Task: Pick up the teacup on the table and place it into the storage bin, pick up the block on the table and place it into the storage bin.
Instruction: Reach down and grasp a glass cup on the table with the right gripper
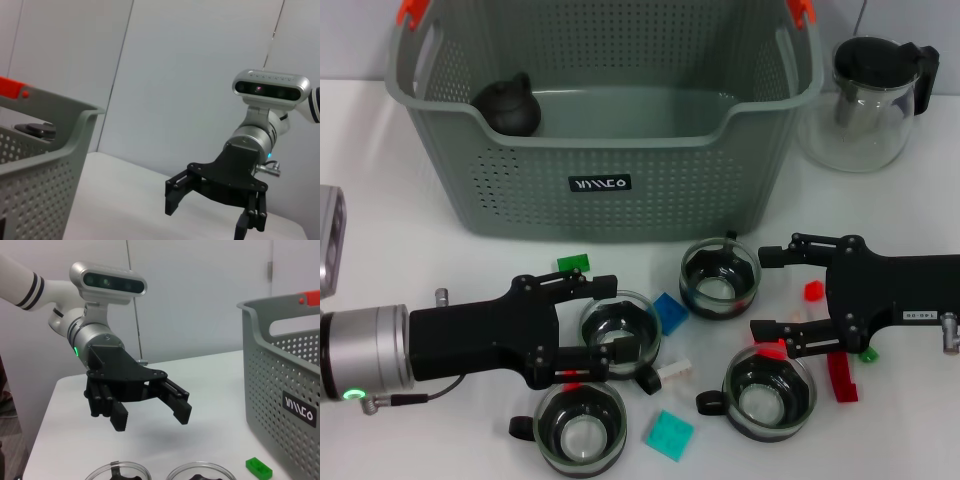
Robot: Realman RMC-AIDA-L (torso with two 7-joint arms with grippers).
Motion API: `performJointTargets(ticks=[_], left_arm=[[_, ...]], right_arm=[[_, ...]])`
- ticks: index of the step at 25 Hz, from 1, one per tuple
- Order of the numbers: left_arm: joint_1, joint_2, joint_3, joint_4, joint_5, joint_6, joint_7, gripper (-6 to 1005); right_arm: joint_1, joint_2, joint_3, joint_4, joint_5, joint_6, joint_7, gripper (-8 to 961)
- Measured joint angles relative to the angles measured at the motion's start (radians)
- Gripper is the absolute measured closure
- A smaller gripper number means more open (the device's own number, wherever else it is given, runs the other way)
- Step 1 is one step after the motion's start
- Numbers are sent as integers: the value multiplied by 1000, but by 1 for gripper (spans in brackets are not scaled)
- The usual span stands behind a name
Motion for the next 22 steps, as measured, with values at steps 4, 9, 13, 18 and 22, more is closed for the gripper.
performJointTargets(ticks=[4,9,13,18,22], left_arm=[[-1,-2,-18,-2,0,-1,3,189],[2,-10,-21,4,0,-1,8,188],[1,-11,-21,4,0,-1,8,188],[0,-11,-19,4,0,-1,8,188],[-2,-8,-21,4,0,2,8,189]], right_arm=[[2,0,0,0,0,0,0,28],[3,0,-1,0,0,3,0,28],[4,2,0,0,0,7,1,28],[5,3,-1,0,0,7,1,28],[5,-1,-15,-1,0,-8,1,27]])
